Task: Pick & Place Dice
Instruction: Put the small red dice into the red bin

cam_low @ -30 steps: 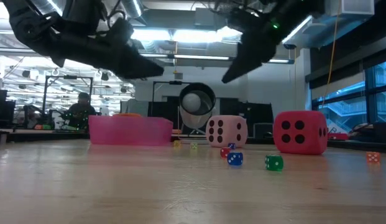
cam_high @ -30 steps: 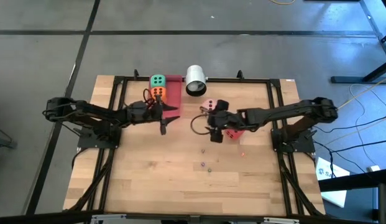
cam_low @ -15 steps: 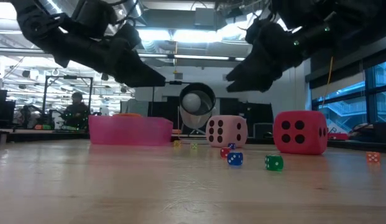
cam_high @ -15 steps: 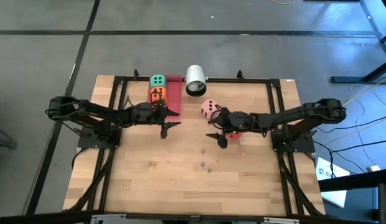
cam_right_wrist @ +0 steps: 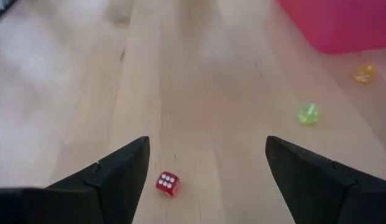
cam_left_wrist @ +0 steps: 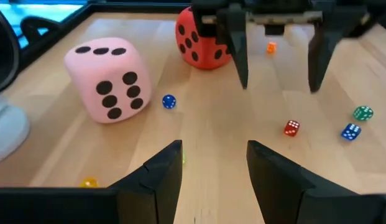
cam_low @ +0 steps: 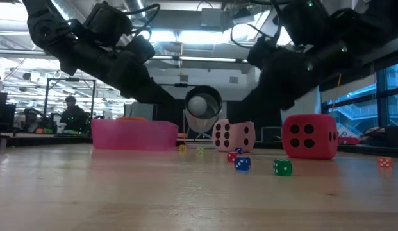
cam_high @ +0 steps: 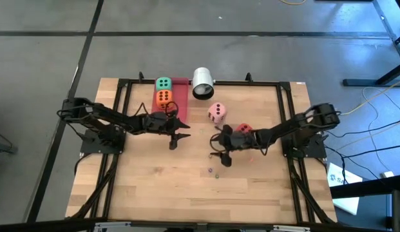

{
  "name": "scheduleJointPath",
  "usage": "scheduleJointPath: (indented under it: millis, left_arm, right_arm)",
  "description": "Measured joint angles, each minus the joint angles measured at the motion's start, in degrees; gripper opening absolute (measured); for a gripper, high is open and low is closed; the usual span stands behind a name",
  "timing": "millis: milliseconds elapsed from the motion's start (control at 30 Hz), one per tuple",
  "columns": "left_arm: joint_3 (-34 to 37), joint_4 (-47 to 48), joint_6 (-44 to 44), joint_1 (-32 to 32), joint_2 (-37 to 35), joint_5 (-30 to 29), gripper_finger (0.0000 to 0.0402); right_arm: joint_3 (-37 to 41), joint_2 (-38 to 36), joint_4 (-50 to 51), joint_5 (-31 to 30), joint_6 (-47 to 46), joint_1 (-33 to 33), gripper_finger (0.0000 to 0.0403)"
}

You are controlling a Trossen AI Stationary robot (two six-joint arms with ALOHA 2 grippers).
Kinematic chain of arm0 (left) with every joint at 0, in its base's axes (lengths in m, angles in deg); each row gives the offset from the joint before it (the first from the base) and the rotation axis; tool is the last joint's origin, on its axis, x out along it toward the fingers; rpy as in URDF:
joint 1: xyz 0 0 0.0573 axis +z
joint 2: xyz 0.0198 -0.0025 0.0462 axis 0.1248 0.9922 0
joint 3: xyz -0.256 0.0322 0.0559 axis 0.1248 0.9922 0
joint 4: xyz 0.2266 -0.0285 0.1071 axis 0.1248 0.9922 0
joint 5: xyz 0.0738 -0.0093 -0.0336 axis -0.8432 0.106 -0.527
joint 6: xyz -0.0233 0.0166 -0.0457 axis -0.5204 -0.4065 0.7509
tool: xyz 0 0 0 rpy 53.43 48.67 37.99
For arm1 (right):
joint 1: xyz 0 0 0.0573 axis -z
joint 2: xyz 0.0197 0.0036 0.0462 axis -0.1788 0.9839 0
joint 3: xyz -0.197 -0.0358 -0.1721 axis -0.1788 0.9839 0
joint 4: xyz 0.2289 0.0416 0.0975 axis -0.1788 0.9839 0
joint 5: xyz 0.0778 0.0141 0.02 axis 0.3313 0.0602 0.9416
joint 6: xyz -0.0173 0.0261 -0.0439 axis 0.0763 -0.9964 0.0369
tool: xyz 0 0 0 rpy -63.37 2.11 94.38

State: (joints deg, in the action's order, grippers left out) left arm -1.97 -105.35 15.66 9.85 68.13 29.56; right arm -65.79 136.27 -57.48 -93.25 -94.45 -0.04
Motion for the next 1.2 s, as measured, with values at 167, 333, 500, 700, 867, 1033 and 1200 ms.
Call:
scheduleJointPath:
  millis: [167, 333, 500, 700, 867, 1033, 1200]
  left_arm:
    - [0.0, -0.2, 1.6, -0.4, 0.0, -0.1, 0.017]
    - [0.0, -0.4, 2.2, -1.0, 0.0, -0.1, 0.017]
    - [0.0, -0.4, 4.3, -1.1, 0.0, -0.3, 0.0169]
    - [0.0, -0.4, 5.5, -1.1, 0.0, -0.4, 0.0166]
    - [0.0, -0.4, 5.7, -1.1, 0.0, -0.5, 0.0166]
    - [0.0, -0.4, 6.1, -1.1, 0.0, -0.6, 0.0164]
    - [0.0, -0.4, 6.1, -1.1, 0.0, -0.6, 0.0162]
  right_arm:
    - [-0.5, 5.4, -2.7, -1.8, 0.3, -2.6, 0.032]
    - [-2.8, 9.8, -2.9, -2.1, 0.1, -4.2, 0.032]
    - [-4.4, 12.3, -2.8, -1.8, 0.0, -5.1, 0.032]
    - [-4.5, 12.7, -0.9, -3.0, -0.9, -5.7, 0.032]
    - [-4.5, 12.7, -0.5, -3.4, -1.3, -5.7, 0.032]
    - [-4.5, 12.7, -0.1, -4.5, -1.2, -5.7, 0.0314]
    - [-4.5, 12.7, 0.0, -4.6, -1.1, -5.7, 0.0284]
